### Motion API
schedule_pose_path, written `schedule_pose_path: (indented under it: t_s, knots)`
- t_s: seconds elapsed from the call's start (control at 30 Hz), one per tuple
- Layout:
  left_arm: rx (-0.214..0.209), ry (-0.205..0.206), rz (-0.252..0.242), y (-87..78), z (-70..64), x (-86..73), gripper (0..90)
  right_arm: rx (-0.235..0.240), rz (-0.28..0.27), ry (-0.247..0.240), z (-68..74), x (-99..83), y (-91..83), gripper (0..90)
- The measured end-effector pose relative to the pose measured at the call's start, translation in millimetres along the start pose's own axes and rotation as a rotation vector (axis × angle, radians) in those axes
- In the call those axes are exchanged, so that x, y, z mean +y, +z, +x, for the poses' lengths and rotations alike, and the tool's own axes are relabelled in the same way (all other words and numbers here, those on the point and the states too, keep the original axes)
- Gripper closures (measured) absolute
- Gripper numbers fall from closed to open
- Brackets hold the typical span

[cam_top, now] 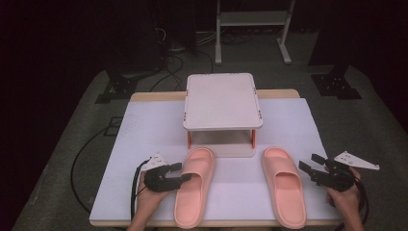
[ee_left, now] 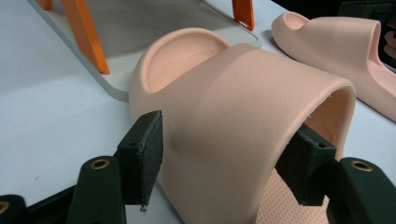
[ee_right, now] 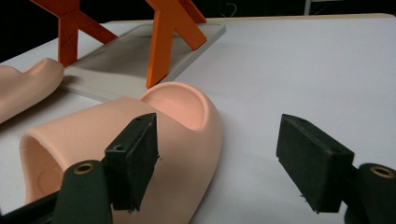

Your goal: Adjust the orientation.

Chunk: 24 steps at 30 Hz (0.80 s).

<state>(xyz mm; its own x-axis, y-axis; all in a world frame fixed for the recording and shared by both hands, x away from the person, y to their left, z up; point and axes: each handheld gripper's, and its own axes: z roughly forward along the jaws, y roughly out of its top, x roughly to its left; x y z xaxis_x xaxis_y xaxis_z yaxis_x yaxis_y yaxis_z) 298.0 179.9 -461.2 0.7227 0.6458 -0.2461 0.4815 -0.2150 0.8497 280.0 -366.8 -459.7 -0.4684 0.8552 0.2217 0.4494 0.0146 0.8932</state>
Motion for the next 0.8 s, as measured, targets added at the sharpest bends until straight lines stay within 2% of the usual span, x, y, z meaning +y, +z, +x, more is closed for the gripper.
schedule_pose_path:
  t_s: [0.4,0.57,0.8]
  knots:
    - [0.017,0.02,-0.006,4.6,-5.4,-2.5,31.5,0.014,-0.009,-0.004,1.9,0.6,-0.3,28.9]
    - [0.032,0.03,0.004,6.1,-7.4,-3.3,28.0,0.032,-0.009,-0.009,6.9,2.8,-0.2,28.8]
    - [0.044,0.049,0.012,6.5,-9.6,-3.8,28.0,0.053,-0.018,-0.02,14.8,1.1,-4.7,28.8]
